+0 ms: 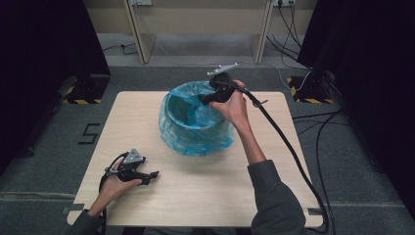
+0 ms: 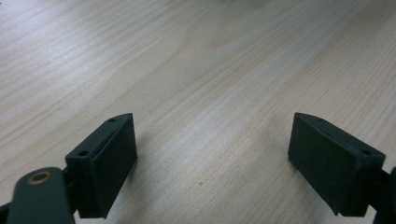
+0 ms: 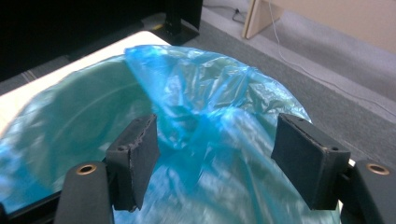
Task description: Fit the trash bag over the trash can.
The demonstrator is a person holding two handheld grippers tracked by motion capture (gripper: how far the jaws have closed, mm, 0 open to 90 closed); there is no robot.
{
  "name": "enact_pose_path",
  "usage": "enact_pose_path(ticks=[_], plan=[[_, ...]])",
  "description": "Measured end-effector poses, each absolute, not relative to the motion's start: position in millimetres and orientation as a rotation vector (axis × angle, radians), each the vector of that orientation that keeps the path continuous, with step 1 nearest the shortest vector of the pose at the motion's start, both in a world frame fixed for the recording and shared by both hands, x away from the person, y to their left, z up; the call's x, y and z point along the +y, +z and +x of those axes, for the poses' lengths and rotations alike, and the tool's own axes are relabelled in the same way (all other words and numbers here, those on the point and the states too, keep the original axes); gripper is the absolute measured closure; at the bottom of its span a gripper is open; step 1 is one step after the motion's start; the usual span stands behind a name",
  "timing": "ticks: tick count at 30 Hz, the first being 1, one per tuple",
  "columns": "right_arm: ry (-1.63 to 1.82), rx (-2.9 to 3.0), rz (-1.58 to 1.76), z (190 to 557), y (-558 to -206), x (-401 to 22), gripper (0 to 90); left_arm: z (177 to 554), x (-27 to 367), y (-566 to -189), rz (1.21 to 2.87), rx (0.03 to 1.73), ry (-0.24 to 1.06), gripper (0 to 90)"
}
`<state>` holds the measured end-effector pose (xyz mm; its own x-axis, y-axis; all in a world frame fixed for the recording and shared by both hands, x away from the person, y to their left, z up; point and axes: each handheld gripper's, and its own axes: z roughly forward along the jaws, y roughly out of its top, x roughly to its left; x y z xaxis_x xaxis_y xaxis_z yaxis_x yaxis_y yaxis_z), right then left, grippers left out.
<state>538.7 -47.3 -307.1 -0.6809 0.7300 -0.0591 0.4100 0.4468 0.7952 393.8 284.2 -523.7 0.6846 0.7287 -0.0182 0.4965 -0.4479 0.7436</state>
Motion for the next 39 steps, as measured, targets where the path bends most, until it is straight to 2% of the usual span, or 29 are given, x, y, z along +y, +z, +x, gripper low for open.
enact_pose_path(ticks=[16, 24, 27, 32, 39], plan=[[0.887, 2.469, 0.993, 565, -339, -37, 31.3, 394, 284, -524, 2.140, 0.936, 0.392, 14.4], [1.017, 2.431, 0.910, 549, -312, -25, 33.1, 394, 284, -524, 2.140, 0.936, 0.393, 14.4], [1.050, 2.470, 0.883, 547, -313, -18, 34.6, 394, 284, -524, 2.140, 0.935, 0.393, 14.4], [0.867, 2.557, 0.936, 554, -336, -9, 35.6, 394, 284, -524, 2.140, 0.936, 0.392, 14.4], [0.764, 2.521, 1.003, 565, -341, -23, 34.8, 394, 284, -524, 2.142, 0.934, 0.391, 14.4]])
